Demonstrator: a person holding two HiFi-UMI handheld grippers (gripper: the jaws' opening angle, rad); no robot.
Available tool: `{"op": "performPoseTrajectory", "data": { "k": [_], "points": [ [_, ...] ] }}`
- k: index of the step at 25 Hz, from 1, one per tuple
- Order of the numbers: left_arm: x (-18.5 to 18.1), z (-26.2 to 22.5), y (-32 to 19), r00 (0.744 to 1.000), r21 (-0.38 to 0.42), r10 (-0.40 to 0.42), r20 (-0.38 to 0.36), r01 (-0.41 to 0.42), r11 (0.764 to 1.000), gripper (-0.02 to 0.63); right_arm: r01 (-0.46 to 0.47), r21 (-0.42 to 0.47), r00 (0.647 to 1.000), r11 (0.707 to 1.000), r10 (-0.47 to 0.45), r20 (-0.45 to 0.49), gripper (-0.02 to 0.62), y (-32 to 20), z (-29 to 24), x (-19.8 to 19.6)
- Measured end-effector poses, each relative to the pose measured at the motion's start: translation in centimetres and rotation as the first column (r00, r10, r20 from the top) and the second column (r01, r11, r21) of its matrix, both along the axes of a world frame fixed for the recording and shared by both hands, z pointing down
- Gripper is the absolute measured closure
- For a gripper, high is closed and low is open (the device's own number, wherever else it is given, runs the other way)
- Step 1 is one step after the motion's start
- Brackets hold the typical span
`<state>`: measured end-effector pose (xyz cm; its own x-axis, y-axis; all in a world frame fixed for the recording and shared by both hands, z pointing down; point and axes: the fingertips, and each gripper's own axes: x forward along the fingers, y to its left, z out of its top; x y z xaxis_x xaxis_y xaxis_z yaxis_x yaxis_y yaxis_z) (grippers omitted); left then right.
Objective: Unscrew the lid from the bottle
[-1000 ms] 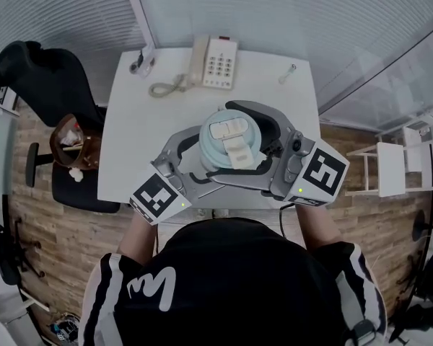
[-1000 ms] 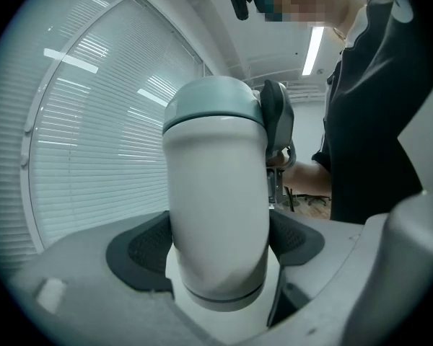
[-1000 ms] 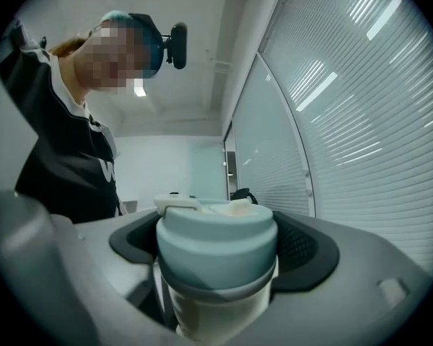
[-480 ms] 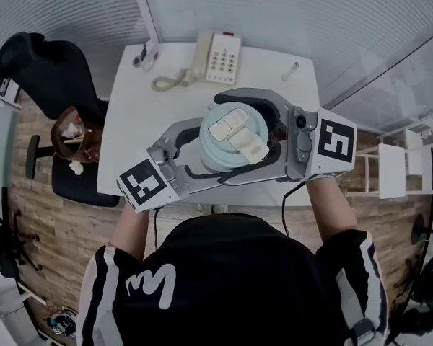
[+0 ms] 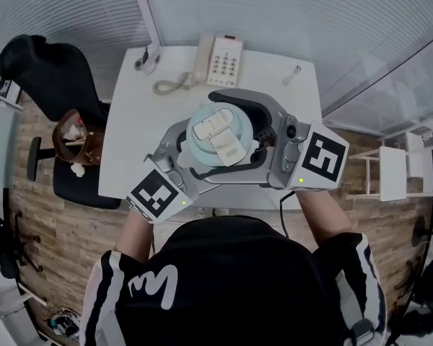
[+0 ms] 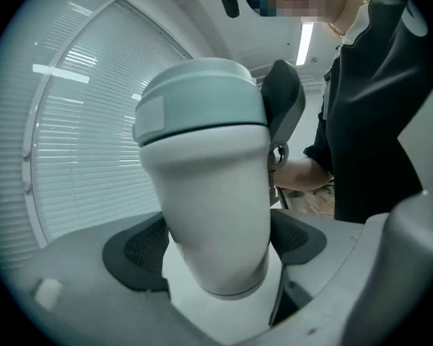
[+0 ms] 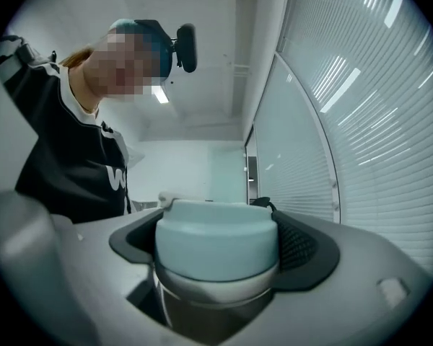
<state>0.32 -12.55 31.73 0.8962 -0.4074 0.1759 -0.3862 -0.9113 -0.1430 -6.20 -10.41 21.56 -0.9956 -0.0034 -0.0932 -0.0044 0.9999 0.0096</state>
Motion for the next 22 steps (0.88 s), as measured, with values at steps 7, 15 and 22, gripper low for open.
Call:
{"op": "performPoseTrajectory", "data": {
  "k": [7,15,22],
  "points": [
    [-0.8,1.7,-2.3,0.978,0.018,-0.202,-0.044,0.203,0.979,0.134,-0.071,0.038,0.997,0.997,0.070,0.025,0.135,-1.1,-0.3,-0.5],
    [1.2,0.6,-0.8,0.997,0.061,0.058,-0.057,-0.054,0.997,0.040,0.130,0.014,0.991,0.991,-0.130,0.014,0.135,0.9,0.2,-1.2],
    [1.1,-0.7,0.3,0.973,-0.048,0.156,-0.170,-0.166,0.985,0.109,0.180,-0.002,0.983,0.984,-0.180,0.046,0.133,1.1,-0.1,-1.1]
  ]
}}
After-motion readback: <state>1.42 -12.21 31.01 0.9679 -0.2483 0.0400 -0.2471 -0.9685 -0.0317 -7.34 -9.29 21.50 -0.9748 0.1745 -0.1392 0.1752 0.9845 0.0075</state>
